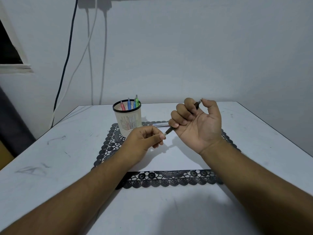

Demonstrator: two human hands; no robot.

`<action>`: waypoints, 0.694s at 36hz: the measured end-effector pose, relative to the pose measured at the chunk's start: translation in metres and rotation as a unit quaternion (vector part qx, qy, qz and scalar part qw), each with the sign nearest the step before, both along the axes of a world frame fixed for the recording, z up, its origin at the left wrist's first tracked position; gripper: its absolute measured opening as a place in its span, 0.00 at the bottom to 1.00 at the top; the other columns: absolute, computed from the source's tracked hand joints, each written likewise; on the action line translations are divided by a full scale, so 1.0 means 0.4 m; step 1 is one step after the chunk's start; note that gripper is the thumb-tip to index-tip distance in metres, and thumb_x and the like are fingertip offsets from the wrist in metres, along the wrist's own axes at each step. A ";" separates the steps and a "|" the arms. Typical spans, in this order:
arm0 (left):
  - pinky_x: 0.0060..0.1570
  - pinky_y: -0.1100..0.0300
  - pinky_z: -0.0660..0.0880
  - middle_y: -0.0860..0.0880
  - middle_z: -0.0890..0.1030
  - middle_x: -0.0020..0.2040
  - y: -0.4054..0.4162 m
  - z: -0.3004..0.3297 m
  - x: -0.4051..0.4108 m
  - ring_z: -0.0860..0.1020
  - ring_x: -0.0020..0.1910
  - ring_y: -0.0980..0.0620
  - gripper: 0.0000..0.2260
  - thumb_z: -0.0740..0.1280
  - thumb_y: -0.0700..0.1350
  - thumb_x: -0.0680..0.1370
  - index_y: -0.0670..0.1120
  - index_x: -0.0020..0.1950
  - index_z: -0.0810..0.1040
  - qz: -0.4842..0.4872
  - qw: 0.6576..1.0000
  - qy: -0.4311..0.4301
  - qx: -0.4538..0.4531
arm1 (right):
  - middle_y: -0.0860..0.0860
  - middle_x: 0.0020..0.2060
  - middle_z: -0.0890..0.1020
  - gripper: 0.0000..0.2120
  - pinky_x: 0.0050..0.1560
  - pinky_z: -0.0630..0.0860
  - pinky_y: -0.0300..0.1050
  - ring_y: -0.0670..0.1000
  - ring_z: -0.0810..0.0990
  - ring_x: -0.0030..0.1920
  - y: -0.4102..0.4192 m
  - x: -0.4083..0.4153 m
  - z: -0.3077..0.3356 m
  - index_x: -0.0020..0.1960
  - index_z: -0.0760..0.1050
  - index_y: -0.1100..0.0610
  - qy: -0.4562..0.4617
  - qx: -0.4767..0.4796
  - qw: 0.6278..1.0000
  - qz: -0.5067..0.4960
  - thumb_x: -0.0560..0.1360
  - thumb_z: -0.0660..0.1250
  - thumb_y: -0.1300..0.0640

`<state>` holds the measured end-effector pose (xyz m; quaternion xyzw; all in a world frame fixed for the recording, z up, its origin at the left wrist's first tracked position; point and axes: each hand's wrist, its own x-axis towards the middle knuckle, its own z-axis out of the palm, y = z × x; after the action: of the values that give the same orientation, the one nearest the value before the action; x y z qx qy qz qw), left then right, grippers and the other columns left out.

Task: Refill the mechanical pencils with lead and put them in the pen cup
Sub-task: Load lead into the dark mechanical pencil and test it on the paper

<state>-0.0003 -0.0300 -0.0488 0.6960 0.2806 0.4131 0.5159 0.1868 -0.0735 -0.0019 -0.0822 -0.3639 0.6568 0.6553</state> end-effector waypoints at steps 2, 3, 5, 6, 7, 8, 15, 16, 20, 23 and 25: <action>0.41 0.62 0.74 0.46 0.82 0.36 0.001 0.000 0.001 0.75 0.35 0.51 0.05 0.72 0.40 0.78 0.39 0.45 0.83 0.001 1.000 0.001 0.003 | 0.50 0.30 0.57 0.14 0.39 0.55 0.48 0.51 0.54 0.33 0.002 0.001 0.000 0.35 0.56 0.53 -0.004 0.000 1.000 0.000 0.74 0.55 0.47; 0.41 0.62 0.74 0.46 0.82 0.36 0.000 -0.001 0.002 0.75 0.35 0.52 0.05 0.72 0.39 0.78 0.39 0.45 0.83 0.001 1.000 0.000 0.003 | 0.50 0.30 0.57 0.14 0.39 0.55 0.48 0.51 0.54 0.33 0.002 0.001 0.000 0.35 0.56 0.53 -0.005 0.001 1.000 0.000 0.74 0.55 0.48; 0.41 0.61 0.74 0.46 0.82 0.36 0.001 -0.001 0.003 0.75 0.35 0.51 0.05 0.72 0.39 0.78 0.39 0.45 0.83 0.002 1.000 -0.003 0.002 | 0.50 0.31 0.57 0.14 0.39 0.55 0.48 0.51 0.54 0.33 0.001 0.002 -0.001 0.36 0.56 0.53 -0.001 0.001 1.000 0.000 0.74 0.55 0.47; 0.41 0.61 0.74 0.46 0.82 0.36 0.001 -0.001 0.003 0.75 0.35 0.51 0.05 0.72 0.40 0.78 0.39 0.45 0.83 0.002 1.000 -0.004 0.002 | 0.50 0.31 0.57 0.14 0.39 0.55 0.48 0.51 0.54 0.33 0.001 0.003 -0.002 0.36 0.57 0.53 0.001 0.001 1.000 0.000 0.75 0.55 0.47; 0.41 0.61 0.74 0.46 0.82 0.36 0.000 -0.001 0.003 0.75 0.35 0.51 0.05 0.72 0.40 0.78 0.38 0.45 0.82 0.001 1.000 -0.004 0.002 | 0.50 0.31 0.57 0.14 0.39 0.55 0.48 0.51 0.55 0.33 0.001 0.003 -0.002 0.35 0.57 0.53 0.001 0.000 1.000 0.000 0.75 0.55 0.47; 0.41 0.61 0.74 0.46 0.82 0.36 0.000 -0.002 0.004 0.75 0.35 0.51 0.06 0.72 0.41 0.77 0.38 0.45 0.82 0.000 1.000 -0.003 0.003 | 0.50 0.30 0.57 0.14 0.39 0.55 0.48 0.51 0.54 0.33 0.001 0.003 -0.002 0.35 0.57 0.53 -0.001 0.000 1.000 -0.001 0.75 0.55 0.47; 0.40 0.61 0.73 0.46 0.82 0.36 -0.003 -0.004 0.005 0.75 0.34 0.52 0.05 0.72 0.40 0.78 0.39 0.44 0.83 0.001 1.000 -0.001 -0.002 | 0.49 0.30 0.57 0.14 0.38 0.56 0.48 0.51 0.55 0.32 0.003 0.004 -0.003 0.35 0.57 0.53 -0.005 0.002 1.000 0.001 0.75 0.55 0.47; 0.40 0.61 0.73 0.45 0.82 0.36 -0.003 -0.003 0.005 0.75 0.34 0.52 0.05 0.72 0.41 0.77 0.39 0.45 0.83 0.000 1.000 -0.002 -0.003 | 0.50 0.30 0.57 0.14 0.38 0.56 0.47 0.51 0.55 0.32 0.003 0.004 -0.002 0.35 0.56 0.53 -0.009 0.003 1.000 -0.001 0.74 0.55 0.48; 0.41 0.61 0.74 0.45 0.82 0.36 -0.004 -0.002 0.005 0.75 0.34 0.51 0.05 0.72 0.41 0.77 0.41 0.44 0.83 0.001 1.000 0.000 -0.003 | 0.49 0.30 0.57 0.14 0.38 0.55 0.48 0.51 0.54 0.32 0.003 0.005 -0.003 0.35 0.56 0.53 -0.002 0.001 1.000 -0.001 0.74 0.55 0.47; 0.41 0.62 0.74 0.45 0.82 0.36 -0.005 -0.004 0.004 0.75 0.34 0.51 0.05 0.72 0.40 0.78 0.40 0.44 0.83 -0.003 1.000 0.002 0.000 | 0.49 0.30 0.56 0.14 0.38 0.56 0.47 0.51 0.54 0.32 0.004 0.005 -0.003 0.35 0.56 0.53 -0.007 -0.001 1.000 -0.001 0.74 0.55 0.48; 0.41 0.62 0.74 0.45 0.82 0.36 -0.008 -0.003 0.004 0.75 0.34 0.52 0.05 0.72 0.42 0.77 0.40 0.44 0.83 -0.005 1.000 -0.001 0.000 | 0.49 0.30 0.57 0.14 0.37 0.56 0.47 0.51 0.54 0.32 0.004 0.005 -0.004 0.35 0.56 0.53 -0.005 0.001 1.000 -0.002 0.74 0.55 0.47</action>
<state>0.0014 -0.0333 -0.0498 0.6969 0.2771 0.4111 0.5182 0.1887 -0.0720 -0.0034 -0.0853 -0.3673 0.6551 0.6547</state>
